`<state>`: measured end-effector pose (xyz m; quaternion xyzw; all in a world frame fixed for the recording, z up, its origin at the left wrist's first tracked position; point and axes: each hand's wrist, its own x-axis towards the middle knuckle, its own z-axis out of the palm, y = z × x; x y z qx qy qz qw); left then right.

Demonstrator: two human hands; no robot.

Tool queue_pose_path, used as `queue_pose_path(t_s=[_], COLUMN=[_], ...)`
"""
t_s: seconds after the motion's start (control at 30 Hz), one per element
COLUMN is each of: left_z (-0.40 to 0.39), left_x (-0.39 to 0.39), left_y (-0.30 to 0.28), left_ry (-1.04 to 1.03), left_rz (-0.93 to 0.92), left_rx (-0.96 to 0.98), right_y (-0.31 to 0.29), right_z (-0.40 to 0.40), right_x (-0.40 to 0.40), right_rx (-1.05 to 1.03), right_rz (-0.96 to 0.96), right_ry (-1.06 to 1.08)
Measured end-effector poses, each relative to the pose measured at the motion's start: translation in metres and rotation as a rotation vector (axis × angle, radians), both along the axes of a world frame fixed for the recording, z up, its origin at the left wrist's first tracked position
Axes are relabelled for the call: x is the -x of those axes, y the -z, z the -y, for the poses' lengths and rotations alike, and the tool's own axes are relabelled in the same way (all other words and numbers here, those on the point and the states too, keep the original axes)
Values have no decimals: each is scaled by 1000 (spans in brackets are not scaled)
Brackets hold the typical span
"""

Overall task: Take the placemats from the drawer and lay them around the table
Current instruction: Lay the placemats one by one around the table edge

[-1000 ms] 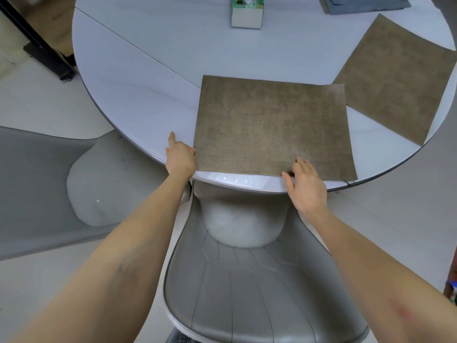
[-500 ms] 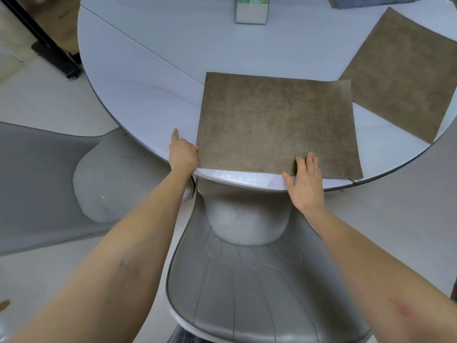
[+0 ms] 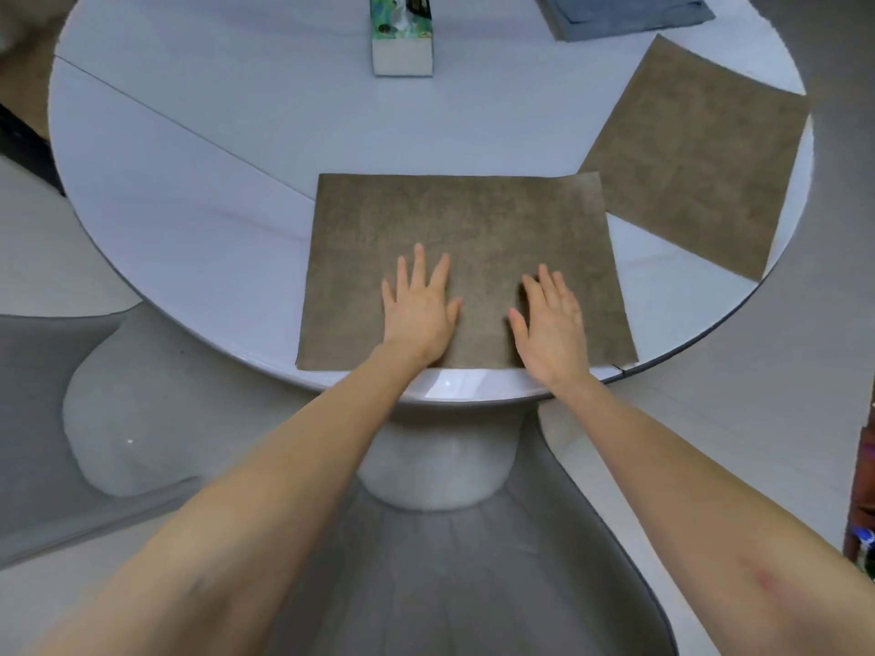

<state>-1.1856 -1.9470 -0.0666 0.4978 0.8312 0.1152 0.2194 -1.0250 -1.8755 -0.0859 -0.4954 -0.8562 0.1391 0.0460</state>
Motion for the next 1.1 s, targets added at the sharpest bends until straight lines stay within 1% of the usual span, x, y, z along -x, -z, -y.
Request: queue_pose_path(t_s=[0.1,0.17,0.27,0.47,0.73,0.83,1.0,1.03,1.1], left_z=[-29,-37,-38,-46,-44,-43,-48,-50,-59], left_x=[-25,-37,-44,-43,-44,-44,-41,-40,-36], left_y=[13,26,37,28,24,21,9,5,-6], left_ry=[83,90,79,89,112,120,133,133,136], left_rz=[-48,-124,-216,-231,-242,-237,-209,-207,-199], left_rx=[136,208,220,295,319,323,346,355,387], right_y=[14,26,36,37,39,38,28,24,11], right_z=[-17,-22,-22,-25,-10,-7,11,9,-6], right_x=[8,3,-2,-23,-70,-85,-132,-138,-136], right_rx=[14,-37,-83,-74,-73,-24,132,140,67], right_rz=[8,37,89,131,89,53,-61,-63,-67], right_ry=[-18,-39,-67,-152,78,100,138,137,118])
